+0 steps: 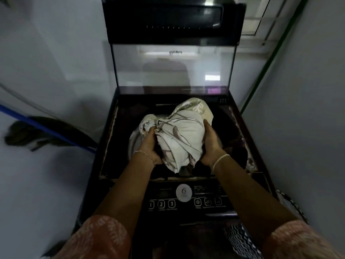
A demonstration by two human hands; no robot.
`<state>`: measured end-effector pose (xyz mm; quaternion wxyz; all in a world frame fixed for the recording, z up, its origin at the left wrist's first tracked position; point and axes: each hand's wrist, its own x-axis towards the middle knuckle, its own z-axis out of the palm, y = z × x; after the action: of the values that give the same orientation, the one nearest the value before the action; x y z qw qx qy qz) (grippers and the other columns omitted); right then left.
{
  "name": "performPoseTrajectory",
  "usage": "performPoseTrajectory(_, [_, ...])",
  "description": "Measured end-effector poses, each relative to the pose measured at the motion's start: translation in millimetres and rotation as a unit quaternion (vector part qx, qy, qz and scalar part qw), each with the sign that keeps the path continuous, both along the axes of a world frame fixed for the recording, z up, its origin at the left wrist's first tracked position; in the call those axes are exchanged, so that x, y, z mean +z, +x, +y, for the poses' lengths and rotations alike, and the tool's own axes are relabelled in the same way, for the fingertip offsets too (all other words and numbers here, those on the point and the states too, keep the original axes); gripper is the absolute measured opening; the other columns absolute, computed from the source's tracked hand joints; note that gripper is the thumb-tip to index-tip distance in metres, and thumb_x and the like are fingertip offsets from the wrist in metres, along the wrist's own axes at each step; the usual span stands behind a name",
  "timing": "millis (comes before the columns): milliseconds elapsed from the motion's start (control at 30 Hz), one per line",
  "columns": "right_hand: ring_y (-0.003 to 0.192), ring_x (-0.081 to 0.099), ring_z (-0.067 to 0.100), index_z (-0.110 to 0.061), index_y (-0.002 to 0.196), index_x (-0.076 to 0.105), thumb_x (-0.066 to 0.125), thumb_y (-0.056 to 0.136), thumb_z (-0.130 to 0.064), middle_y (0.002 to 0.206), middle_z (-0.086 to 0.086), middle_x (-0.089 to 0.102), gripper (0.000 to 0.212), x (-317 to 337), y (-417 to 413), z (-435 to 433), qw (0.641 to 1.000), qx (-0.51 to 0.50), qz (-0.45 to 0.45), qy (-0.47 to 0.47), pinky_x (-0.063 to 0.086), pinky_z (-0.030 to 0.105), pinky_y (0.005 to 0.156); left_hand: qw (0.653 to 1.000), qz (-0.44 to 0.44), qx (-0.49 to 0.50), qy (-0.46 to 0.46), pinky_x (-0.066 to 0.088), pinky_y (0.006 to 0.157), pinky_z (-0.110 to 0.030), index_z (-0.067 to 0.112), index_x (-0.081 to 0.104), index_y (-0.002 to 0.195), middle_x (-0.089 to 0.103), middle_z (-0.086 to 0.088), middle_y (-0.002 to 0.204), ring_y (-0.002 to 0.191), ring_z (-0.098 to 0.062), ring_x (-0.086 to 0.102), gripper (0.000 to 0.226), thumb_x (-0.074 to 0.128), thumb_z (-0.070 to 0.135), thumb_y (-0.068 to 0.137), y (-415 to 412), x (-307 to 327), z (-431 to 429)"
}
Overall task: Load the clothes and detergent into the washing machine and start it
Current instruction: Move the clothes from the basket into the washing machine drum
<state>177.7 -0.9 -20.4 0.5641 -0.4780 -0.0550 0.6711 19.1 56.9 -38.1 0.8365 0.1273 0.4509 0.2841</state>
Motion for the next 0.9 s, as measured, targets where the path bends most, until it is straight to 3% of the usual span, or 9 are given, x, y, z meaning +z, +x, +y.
performPoseTrajectory(100, [0.117, 0.057, 0.038, -0.021, 0.133, 0.055, 0.054, 0.076, -0.073, 0.131, 0.014, 0.059, 0.078, -26, -3, 20, 0.993, -0.03, -0.063, -0.092, 0.046, 0.055, 0.098, 1.0, 0.026, 0.004, -0.011, 0.045, 0.093, -0.044, 0.018, 0.066, 0.11, 0.064, -0.01, 0.119, 0.103, -0.031, 0.058, 0.046, 0.046, 0.055, 0.093, 2, -12, 12])
performPoseTrajectory(200, [0.109, 0.059, 0.041, -0.029, 0.144, 0.037, 0.072, 0.028, -0.086, 0.14, 0.009, 0.05, 0.134, -102, 24, 47, 0.968, -0.036, -0.125, -0.216, 0.052, 0.06, 0.079, 0.998, 0.043, 0.035, -0.034, 0.042, 0.093, -0.04, 0.014, 0.058, 0.127, 0.056, -0.012, 0.134, 0.108, -0.029, 0.057, 0.044, 0.044, 0.043, 0.098, 7, -25, 20])
performPoseTrajectory(233, [0.107, 0.059, 0.039, -0.029, 0.145, 0.033, 0.072, 0.028, -0.085, 0.14, 0.008, 0.049, 0.136, -111, 27, 49, 0.959, -0.047, -0.139, -0.242, 0.054, 0.056, 0.074, 0.997, 0.04, 0.048, -0.047, 0.04, 0.094, -0.039, 0.012, 0.053, 0.133, 0.052, -0.012, 0.139, 0.117, -0.03, 0.053, 0.046, 0.042, 0.04, 0.099, 9, -29, 22])
performPoseTrajectory(300, [0.102, 0.061, 0.034, -0.024, 0.143, 0.035, 0.065, 0.051, -0.077, 0.133, 0.009, 0.054, 0.11, -102, 20, 47, 0.953, -0.07, -0.14, -0.259, 0.055, 0.044, 0.066, 0.997, 0.035, 0.058, -0.043, 0.035, 0.1, -0.039, 0.007, 0.043, 0.141, 0.042, -0.011, 0.147, 0.133, -0.03, 0.041, 0.047, 0.036, 0.033, 0.103, 14, -34, 26])
performPoseTrajectory(433, [0.077, 0.058, 0.022, -0.014, 0.12, 0.058, 0.055, 0.084, -0.055, 0.11, 0.004, 0.061, 0.054, -79, 9, 49, 0.954, -0.045, -0.163, -0.249, 0.047, 0.029, 0.058, 0.992, 0.11, 0.058, 0.008, 0.036, 0.105, -0.038, 0.001, 0.043, 0.139, 0.046, -0.013, 0.141, 0.129, -0.03, 0.044, 0.04, 0.032, 0.017, 0.104, 21, -41, 39])
performPoseTrajectory(500, [0.076, 0.057, 0.021, -0.012, 0.1, 0.063, 0.05, 0.093, -0.041, 0.098, 0.006, 0.062, 0.033, -88, 11, 55, 0.963, -0.007, -0.138, -0.23, 0.049, 0.031, 0.069, 0.988, 0.146, 0.044, 0.004, 0.036, 0.105, -0.041, 0.002, 0.045, 0.138, 0.047, -0.014, 0.14, 0.131, -0.031, 0.043, 0.038, 0.035, 0.014, 0.103, 24, -49, 51])
performPoseTrajectory(600, [0.098, 0.062, 0.032, -0.011, 0.116, 0.064, 0.053, 0.087, -0.045, 0.108, 0.013, 0.067, 0.046, -94, 13, 61, 0.96, 0.053, -0.124, -0.243, 0.046, 0.044, 0.098, 0.98, 0.195, -0.046, 0.012, 0.036, 0.105, -0.041, 0.001, 0.042, 0.14, 0.05, -0.012, 0.135, 0.134, -0.033, 0.041, 0.041, 0.035, 0.017, 0.102, 33, -53, 60])
performPoseTrajectory(700, [0.086, 0.058, 0.032, -0.005, 0.122, 0.054, 0.056, 0.092, -0.031, 0.112, 0.017, 0.061, 0.04, -91, 13, 67, 0.954, 0.063, -0.18, -0.23, 0.053, 0.043, 0.083, 0.947, 0.29, -0.115, 0.081, 0.045, 0.094, -0.041, 0.0, 0.039, 0.141, 0.046, -0.018, 0.143, 0.129, -0.036, 0.047, 0.048, 0.05, 0.017, 0.097, 46, -61, 62])
performPoseTrajectory(900, [0.083, 0.057, 0.021, -0.009, 0.133, 0.053, 0.05, 0.097, -0.016, 0.119, 0.012, 0.059, 0.036, -99, 15, 70, 0.935, 0.171, -0.268, -0.157, 0.043, 0.024, 0.063, 0.842, 0.374, -0.307, 0.237, 0.032, 0.113, -0.04, -0.004, 0.048, 0.136, 0.045, -0.021, 0.143, 0.133, -0.034, 0.043, 0.044, 0.056, 0.01, 0.094, 66, -81, 58])
